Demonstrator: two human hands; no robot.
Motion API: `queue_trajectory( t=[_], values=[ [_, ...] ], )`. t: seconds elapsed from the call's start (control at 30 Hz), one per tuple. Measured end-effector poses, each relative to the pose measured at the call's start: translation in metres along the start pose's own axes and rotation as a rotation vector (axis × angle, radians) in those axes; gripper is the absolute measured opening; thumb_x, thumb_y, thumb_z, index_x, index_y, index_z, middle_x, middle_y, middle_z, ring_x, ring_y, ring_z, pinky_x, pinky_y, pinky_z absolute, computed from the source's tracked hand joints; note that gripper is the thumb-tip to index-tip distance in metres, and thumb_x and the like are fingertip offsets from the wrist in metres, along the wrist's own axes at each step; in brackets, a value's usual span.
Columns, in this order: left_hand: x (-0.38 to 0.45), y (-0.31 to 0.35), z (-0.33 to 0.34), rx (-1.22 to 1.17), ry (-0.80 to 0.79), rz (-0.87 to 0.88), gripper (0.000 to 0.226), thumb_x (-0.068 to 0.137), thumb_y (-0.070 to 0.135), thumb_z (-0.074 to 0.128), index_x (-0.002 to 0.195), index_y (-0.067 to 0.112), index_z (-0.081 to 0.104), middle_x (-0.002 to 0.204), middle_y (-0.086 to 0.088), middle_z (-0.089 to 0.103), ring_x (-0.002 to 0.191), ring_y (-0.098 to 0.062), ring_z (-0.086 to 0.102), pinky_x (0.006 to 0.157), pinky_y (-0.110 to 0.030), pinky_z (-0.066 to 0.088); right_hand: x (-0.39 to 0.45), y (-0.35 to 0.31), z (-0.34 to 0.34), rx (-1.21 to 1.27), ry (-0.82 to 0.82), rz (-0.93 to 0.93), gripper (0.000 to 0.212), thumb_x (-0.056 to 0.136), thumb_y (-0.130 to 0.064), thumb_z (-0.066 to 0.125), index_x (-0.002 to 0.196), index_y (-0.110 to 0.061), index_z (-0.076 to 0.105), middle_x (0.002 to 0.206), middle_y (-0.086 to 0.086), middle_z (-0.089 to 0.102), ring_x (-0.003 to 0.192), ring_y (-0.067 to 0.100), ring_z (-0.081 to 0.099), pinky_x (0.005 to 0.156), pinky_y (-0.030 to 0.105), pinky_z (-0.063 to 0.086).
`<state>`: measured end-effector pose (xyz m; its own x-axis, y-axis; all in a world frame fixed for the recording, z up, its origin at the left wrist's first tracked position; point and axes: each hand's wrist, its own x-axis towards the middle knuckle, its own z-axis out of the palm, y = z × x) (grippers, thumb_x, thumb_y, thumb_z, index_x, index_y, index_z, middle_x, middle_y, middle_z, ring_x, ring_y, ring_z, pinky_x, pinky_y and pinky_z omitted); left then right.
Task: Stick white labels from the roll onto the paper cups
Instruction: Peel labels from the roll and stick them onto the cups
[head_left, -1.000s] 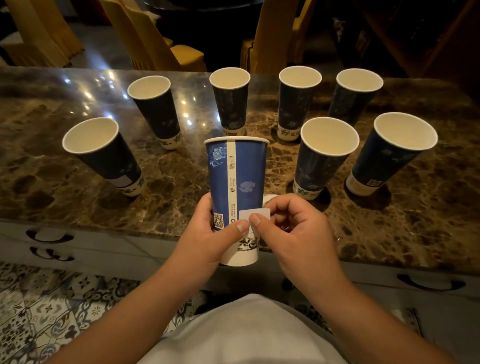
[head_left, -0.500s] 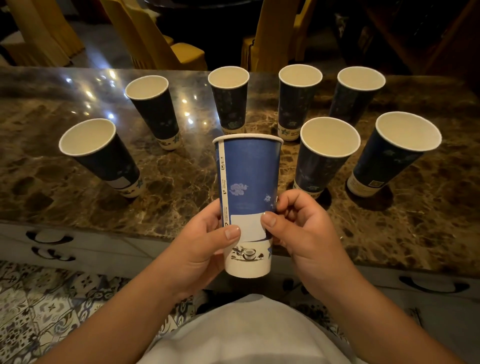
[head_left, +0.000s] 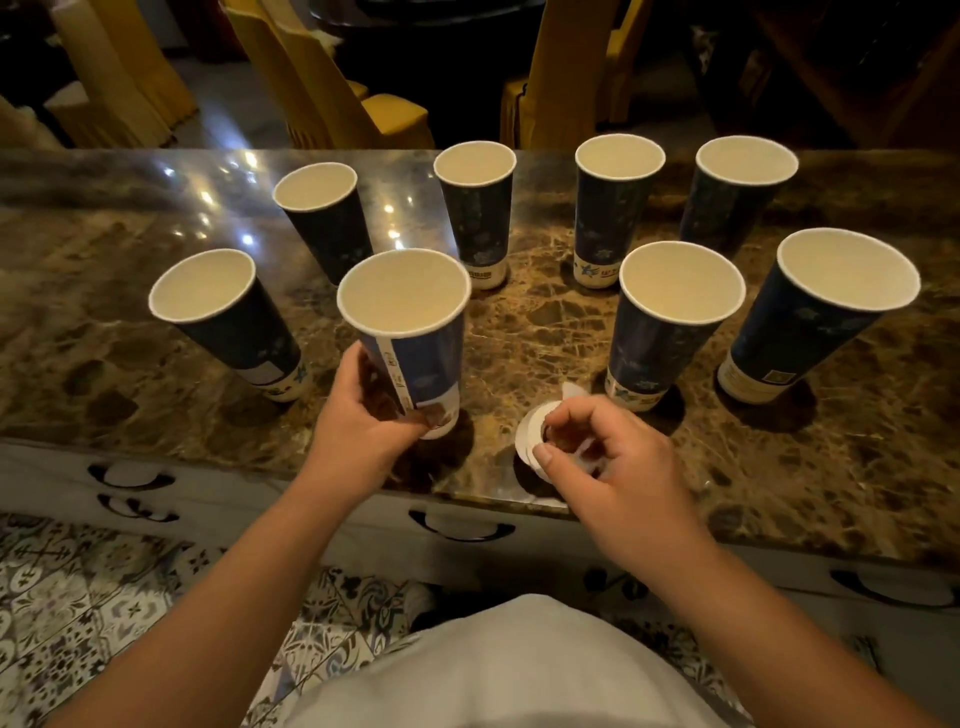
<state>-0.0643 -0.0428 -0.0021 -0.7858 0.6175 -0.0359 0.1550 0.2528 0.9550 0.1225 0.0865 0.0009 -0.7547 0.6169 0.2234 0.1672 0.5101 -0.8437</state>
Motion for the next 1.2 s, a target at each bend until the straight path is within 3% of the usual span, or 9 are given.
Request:
queue_trajectory(
  t=[0.13, 0.3, 0.37, 0.5, 0.63, 0.73, 0.83, 1.1, 1.2],
  values=[
    [0.013, -0.023, -0.004, 0.041, 0.093, -0.037, 0.080, 0.067, 0.006, 0.084, 0.131, 0.031, 0.041, 0.122, 0.010, 0.059, 0.110, -0.003, 0.057, 0.090, -0.023, 0.046, 0.007, 0.018, 0.008, -0.407, 0.018, -0.329, 0.016, 0.086, -0.024, 0.067, 0.099, -0.015, 0.068, 0.099, -0.002, 0.067, 0.096, 0.013, 0.057, 0.081, 0.022, 0.046],
    [0.018, -0.033, 0.004, 0.016, 0.162, 0.011, 0.071, 0.067, 0.002, 0.083, 0.110, 0.039, 0.041, 0.107, 0.023, 0.054, 0.089, 0.024, 0.054, 0.072, 0.001, 0.042, 0.009, 0.030, 0.012, -0.513, 0.063, -0.195, 0.031, 0.081, -0.028, 0.072, 0.108, -0.016, 0.067, 0.120, 0.003, 0.061, 0.116, 0.021, 0.050, 0.096, 0.035, 0.045],
    [0.021, -0.037, 0.004, 0.031, 0.156, 0.014, 0.069, 0.068, 0.003, 0.083, 0.108, 0.039, 0.041, 0.108, 0.022, 0.054, 0.092, 0.021, 0.055, 0.071, 0.002, 0.041, 0.009, 0.035, 0.009, -0.488, 0.039, -0.133, 0.037, 0.079, -0.030, 0.073, 0.113, -0.015, 0.065, 0.125, 0.003, 0.058, 0.121, 0.022, 0.047, 0.099, 0.031, 0.039],
    [0.016, -0.045, 0.006, 0.022, 0.159, -0.038, 0.093, 0.071, 0.014, 0.083, 0.140, 0.029, 0.023, 0.139, 0.003, 0.044, 0.124, -0.009, 0.047, 0.096, -0.019, 0.041, 0.005, 0.038, 0.004, -0.400, -0.015, -0.045, 0.042, 0.082, -0.034, 0.071, 0.120, -0.017, 0.062, 0.133, 0.000, 0.054, 0.125, 0.016, 0.045, 0.097, 0.025, 0.033],
    [-0.023, -0.048, 0.016, 0.108, 0.331, 0.231, 0.066, 0.077, 0.028, 0.068, 0.127, 0.030, 0.023, 0.128, -0.016, 0.036, 0.115, -0.025, 0.045, 0.098, -0.042, 0.045, 0.003, 0.043, 0.002, -0.347, -0.036, -0.009, 0.044, 0.085, -0.040, 0.066, 0.124, -0.022, 0.057, 0.134, -0.007, 0.050, 0.121, 0.002, 0.038, 0.095, 0.017, 0.029],
    [-0.041, -0.039, 0.031, 0.383, 0.017, 0.597, 0.051, 0.078, 0.033, 0.064, 0.121, 0.017, 0.041, 0.120, -0.008, 0.043, 0.109, -0.022, 0.045, 0.093, -0.033, 0.043, 0.004, 0.049, 0.000, -0.319, -0.017, 0.004, 0.037, 0.087, -0.038, 0.064, 0.120, -0.023, 0.059, 0.123, -0.012, 0.051, 0.113, 0.002, 0.044, 0.089, 0.013, 0.033],
    [-0.034, -0.026, 0.055, 0.654, -0.297, 0.664, 0.046, 0.082, 0.045, 0.061, 0.123, 0.028, 0.048, 0.125, 0.007, 0.047, 0.119, -0.015, 0.041, 0.096, -0.038, 0.040, 0.006, 0.050, -0.002, -0.234, 0.060, 0.017, 0.015, 0.090, -0.026, 0.062, 0.102, -0.020, 0.068, 0.101, -0.012, 0.060, 0.092, 0.000, 0.055, 0.076, 0.004, 0.038],
    [-0.011, -0.021, 0.088, 0.609, -0.396, 0.617, 0.024, 0.085, 0.041, 0.055, 0.101, 0.028, 0.067, 0.112, 0.013, 0.057, 0.114, -0.011, 0.042, 0.091, -0.037, 0.031, 0.012, 0.043, -0.014, 0.204, 0.076, 0.395, 0.013, 0.092, -0.017, 0.060, 0.096, -0.026, 0.069, 0.086, -0.008, 0.069, 0.080, 0.011, 0.066, 0.066, 0.029, 0.057],
    [-0.009, -0.019, 0.086, 0.498, -0.412, 0.547, 0.019, 0.086, 0.039, 0.056, 0.096, 0.029, 0.068, 0.109, 0.017, 0.059, 0.114, -0.008, 0.046, 0.092, -0.042, 0.035, 0.012, 0.042, -0.019, 0.330, 0.101, 0.472, 0.014, 0.093, -0.015, 0.059, 0.098, -0.025, 0.068, 0.086, -0.007, 0.068, 0.076, 0.009, 0.065, 0.057, 0.018, 0.052]
  ],
)
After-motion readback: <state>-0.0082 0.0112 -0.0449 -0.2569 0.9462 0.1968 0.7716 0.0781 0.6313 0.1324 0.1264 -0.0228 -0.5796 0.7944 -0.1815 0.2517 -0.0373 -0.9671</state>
